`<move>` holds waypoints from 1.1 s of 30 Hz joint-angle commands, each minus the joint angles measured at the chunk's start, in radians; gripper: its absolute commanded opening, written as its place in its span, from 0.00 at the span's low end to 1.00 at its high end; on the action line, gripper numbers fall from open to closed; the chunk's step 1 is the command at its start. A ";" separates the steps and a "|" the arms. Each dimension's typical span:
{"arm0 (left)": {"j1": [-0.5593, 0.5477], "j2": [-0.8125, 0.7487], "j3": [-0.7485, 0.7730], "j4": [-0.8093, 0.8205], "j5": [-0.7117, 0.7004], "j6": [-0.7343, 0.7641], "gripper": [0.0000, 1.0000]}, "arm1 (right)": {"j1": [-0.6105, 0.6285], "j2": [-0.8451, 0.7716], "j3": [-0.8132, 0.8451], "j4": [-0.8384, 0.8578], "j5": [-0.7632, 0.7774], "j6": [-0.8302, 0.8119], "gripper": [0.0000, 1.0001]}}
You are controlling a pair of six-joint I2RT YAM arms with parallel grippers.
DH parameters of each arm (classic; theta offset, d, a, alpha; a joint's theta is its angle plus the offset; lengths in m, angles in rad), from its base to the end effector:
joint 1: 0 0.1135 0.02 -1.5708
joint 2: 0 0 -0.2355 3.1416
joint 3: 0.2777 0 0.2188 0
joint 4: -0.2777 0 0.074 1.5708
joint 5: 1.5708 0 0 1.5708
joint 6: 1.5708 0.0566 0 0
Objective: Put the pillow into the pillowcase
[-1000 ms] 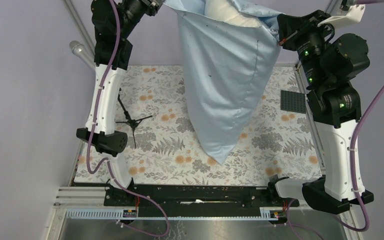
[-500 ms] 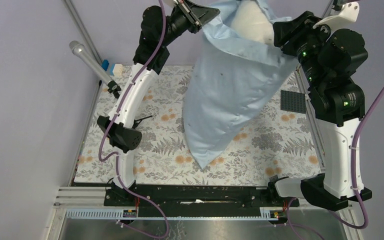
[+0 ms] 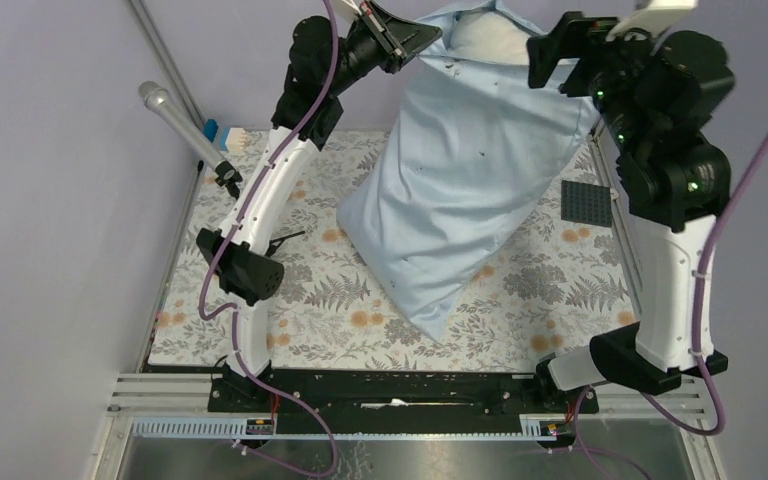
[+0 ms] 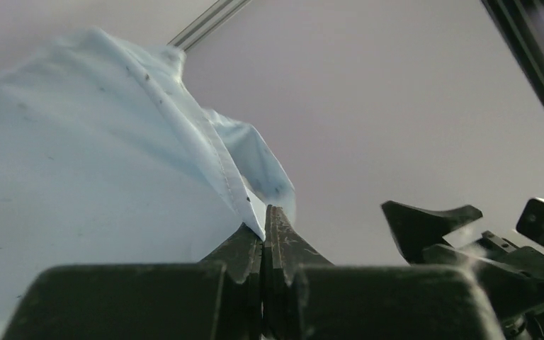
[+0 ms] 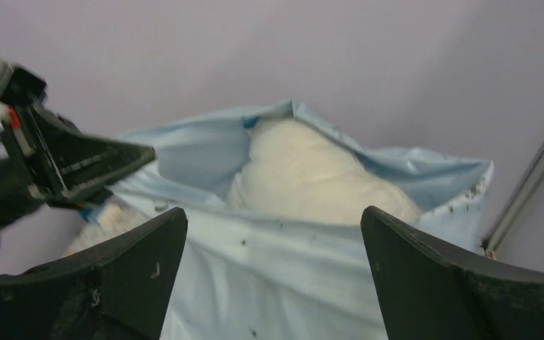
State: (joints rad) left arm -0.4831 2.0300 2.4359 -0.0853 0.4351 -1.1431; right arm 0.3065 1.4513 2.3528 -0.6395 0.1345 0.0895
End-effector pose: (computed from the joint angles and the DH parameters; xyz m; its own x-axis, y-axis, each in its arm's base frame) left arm 0.3546 -0.2130 0.5023 -0.5899 -0.6223 -0.5145 0.5756 0.1228 -0.8085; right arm 0.1940 0.0534 0.5833 0.2303 0.1658 -0.9589 -0.1969 0.9729 0.1209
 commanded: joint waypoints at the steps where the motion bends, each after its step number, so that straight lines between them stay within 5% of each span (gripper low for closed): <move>1: -0.019 -0.061 -0.050 0.076 0.044 0.012 0.00 | -0.003 0.057 -0.088 -0.109 -0.117 -0.171 1.00; 12: -0.049 -0.028 -0.026 0.043 0.091 0.015 0.00 | 0.024 0.026 -0.329 0.056 -0.313 -0.269 0.99; 20: -0.105 0.057 0.015 -0.027 0.121 0.056 0.02 | 0.038 -0.019 -0.590 0.235 -0.059 -0.154 1.00; 23: -0.121 0.049 0.014 -0.114 0.062 0.162 0.24 | 0.035 0.003 -0.587 0.219 0.062 -0.110 1.00; 29: -0.126 -0.097 -0.086 -0.316 -0.169 0.375 0.87 | -0.016 0.038 -0.619 0.203 0.023 -0.033 1.00; 33: -0.150 -0.336 -0.408 -0.315 -0.333 0.495 0.99 | -0.028 0.089 -0.619 0.198 -0.074 -0.047 1.00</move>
State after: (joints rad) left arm -0.6189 1.9606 2.2189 -0.3786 0.3096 -0.8204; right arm 0.2916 1.4872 1.7355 -0.4747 0.1280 0.0216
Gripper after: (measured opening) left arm 0.967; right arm 0.993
